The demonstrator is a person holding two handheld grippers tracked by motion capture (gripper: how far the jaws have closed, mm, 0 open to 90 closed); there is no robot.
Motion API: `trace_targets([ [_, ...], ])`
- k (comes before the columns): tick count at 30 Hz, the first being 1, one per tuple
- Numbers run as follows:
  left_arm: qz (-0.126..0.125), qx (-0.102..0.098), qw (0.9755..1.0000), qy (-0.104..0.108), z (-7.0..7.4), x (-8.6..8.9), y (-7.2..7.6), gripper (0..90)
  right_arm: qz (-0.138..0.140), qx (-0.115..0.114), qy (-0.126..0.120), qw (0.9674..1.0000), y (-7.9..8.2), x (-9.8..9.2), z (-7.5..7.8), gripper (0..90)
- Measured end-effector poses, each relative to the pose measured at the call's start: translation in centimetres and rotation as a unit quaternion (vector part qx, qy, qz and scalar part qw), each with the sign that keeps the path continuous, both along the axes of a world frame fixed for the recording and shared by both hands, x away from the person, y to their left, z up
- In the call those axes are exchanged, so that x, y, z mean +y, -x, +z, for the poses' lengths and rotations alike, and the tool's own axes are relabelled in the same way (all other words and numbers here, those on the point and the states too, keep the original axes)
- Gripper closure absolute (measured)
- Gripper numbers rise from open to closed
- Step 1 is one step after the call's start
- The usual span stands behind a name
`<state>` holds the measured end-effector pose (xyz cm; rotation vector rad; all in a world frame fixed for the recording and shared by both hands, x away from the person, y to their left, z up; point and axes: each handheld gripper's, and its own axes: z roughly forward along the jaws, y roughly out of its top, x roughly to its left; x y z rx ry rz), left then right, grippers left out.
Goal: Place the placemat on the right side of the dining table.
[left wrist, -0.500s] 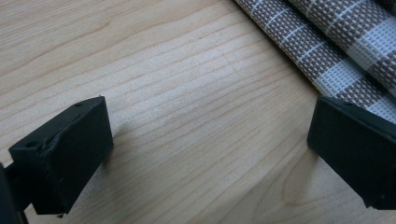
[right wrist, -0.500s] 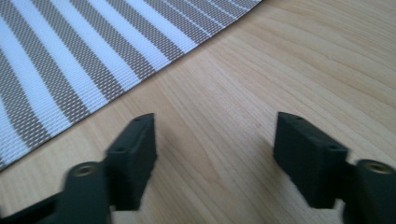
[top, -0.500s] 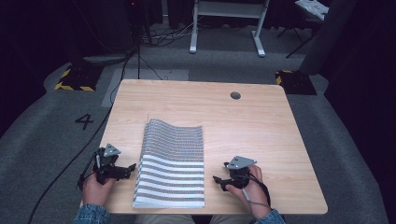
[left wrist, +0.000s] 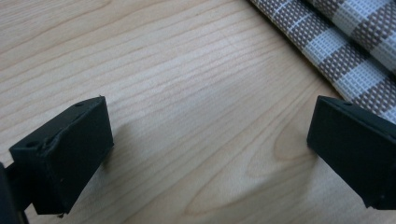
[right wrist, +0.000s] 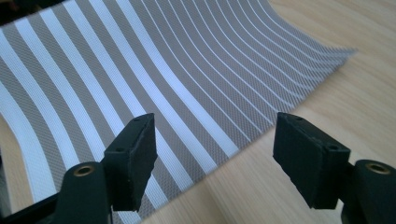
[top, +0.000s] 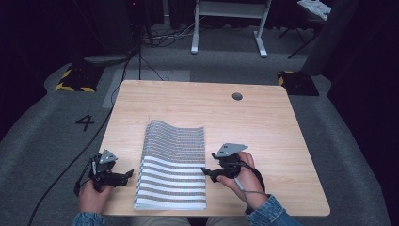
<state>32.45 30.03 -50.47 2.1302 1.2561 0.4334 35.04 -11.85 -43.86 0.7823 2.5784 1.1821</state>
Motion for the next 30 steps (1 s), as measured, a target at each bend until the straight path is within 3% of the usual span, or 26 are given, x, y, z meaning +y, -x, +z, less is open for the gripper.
trace_targets([
  [7, 0.002, 0.0, 1.0, -0.003, 0.0, 0.1, 0.4, 0.3, 0.033, 0.013, 0.016, 0.9992, -1.4, 3.3, 1.5, 32.4],
  [13, 0.003, 0.0, 1.0, -0.003, 0.0, 0.1, 0.5, 0.3, 0.054, 0.007, 0.021, 0.9983, -2.5, 6.3, 2.1, 32.0],
  [17, 0.0, 0.001, 1.0, -0.002, 0.0, 0.1, 0.4, 0.2, 0.065, -0.008, 0.011, 0.9978, -3.0, 8.2, 2.1, 27.8],
  [19, 0.001, 0.002, 1.0, 0.0, 0.0, 0.0, 0.3, 0.2, 0.064, -0.003, 0.013, 0.9979, -3.2, 9.0, 2.0, 28.2],
  [20, 0.001, 0.002, 1.0, 0.0, 0.0, 0.0, 0.3, 0.2, 0.071, -0.012, 0.018, 0.9972, -3.5, 9.3, 1.9, 28.3],
  [25, 0.006, 0.001, 1.0, -0.002, 0.0, -0.1, -0.1, 0.2, 0.068, 0.008, 0.026, 0.9973, -3.7, 11.5, 1.7, 29.7],
  [30, 0.004, 0.003, 1.0, -0.002, 0.1, 0.0, -0.1, 0.3, 0.072, 0.011, 0.019, 0.9971, -4.4, 13.5, 1.4, 31.1],
])
